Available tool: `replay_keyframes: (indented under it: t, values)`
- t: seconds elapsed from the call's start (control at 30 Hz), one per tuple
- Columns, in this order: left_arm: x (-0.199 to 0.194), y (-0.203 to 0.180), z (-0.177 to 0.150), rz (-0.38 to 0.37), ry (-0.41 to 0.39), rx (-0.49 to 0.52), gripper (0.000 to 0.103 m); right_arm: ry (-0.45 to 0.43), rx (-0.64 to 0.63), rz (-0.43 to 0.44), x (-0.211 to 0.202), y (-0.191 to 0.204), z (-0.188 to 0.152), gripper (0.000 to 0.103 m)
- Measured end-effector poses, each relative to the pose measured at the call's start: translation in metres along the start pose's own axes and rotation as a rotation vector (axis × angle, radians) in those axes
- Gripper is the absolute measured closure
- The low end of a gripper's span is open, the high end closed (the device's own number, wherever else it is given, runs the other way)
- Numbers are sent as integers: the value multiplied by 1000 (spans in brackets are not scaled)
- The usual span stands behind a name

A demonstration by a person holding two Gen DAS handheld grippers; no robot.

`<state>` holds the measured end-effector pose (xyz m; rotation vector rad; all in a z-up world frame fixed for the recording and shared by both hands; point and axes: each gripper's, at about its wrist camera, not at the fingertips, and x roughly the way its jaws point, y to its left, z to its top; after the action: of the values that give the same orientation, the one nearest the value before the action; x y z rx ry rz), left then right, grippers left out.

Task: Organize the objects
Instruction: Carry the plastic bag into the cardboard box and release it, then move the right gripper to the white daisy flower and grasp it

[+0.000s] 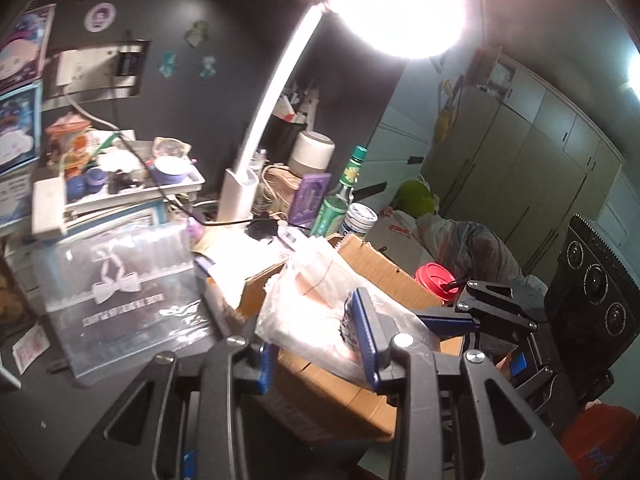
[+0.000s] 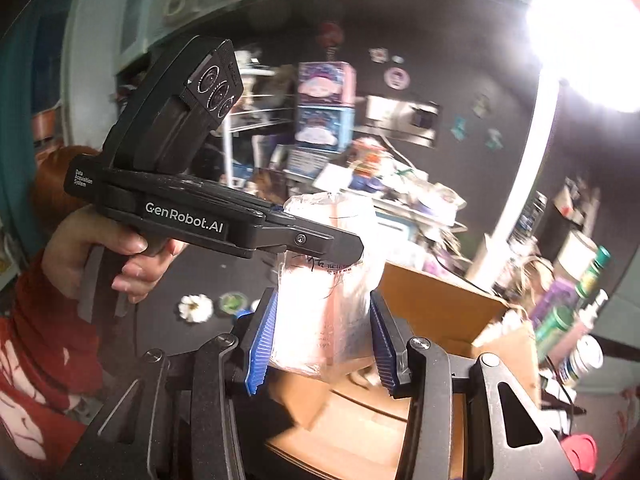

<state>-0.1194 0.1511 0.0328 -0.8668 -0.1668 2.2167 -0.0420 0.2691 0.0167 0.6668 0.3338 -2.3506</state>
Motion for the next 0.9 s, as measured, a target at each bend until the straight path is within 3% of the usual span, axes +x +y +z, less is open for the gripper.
replay_keyframes:
  t: [0.27, 0.33, 0.4, 0.47, 0.6, 0.77, 0.9]
  values:
    - [43, -13, 9, 16, 92, 24, 72, 67, 90, 1, -2, -44, -16, 64]
    - [46, -11, 8, 17, 102, 17, 63, 76, 97, 0, -1, -48, -19, 63]
    - [45, -11, 7, 38, 100, 25, 36, 82, 98, -20, 0, -50, -22, 56]
    - [40, -11, 7, 53, 83, 30, 24, 89, 86, -50, 3, -49, -25, 36]
    - [21, -7, 8, 67, 44, 22, 19, 99, 85, -41, 5, -50, -25, 26]
    - [-18, 3, 4, 120, -32, 18, 19, 44, 60, -73, -1, -44, -15, 3]
    - [-55, 13, -5, 172, -91, 13, 18, 8, 35, -52, -6, -30, -3, 0]
